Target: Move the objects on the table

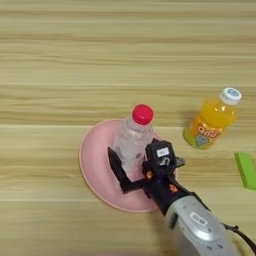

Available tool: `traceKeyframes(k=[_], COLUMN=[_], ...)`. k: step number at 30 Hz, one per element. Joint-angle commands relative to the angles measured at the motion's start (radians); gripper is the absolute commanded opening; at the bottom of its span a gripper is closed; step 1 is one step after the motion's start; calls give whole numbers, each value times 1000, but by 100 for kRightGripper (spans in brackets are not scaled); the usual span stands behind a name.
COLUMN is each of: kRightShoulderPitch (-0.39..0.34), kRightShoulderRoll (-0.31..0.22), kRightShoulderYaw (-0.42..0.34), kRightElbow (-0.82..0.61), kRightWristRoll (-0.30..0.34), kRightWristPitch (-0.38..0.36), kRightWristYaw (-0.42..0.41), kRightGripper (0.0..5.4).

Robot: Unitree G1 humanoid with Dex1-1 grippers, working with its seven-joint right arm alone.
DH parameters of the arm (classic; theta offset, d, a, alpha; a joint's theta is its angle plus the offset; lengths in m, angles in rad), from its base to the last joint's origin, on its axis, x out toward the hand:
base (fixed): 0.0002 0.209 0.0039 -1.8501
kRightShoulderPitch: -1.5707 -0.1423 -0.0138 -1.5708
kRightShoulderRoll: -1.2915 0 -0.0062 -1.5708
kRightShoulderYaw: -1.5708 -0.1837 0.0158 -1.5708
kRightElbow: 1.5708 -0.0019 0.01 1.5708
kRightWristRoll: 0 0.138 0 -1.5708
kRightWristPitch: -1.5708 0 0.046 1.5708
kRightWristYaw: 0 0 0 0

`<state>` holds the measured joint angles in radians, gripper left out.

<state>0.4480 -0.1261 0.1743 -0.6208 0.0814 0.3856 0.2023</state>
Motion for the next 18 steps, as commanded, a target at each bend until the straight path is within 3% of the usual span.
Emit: traceKeyframes(k=[1,18], kRightShoulderPitch=[-32,-58], kRightShoulderRoll=[8,25], kRightShoulderYaw=[-5,-23], kRightElbow=[-5,116], kRightWristRoll=[17,25], kRightWristPitch=[-87,-205], kRightWristYaw=[7,10], kRightGripper=[538,538])
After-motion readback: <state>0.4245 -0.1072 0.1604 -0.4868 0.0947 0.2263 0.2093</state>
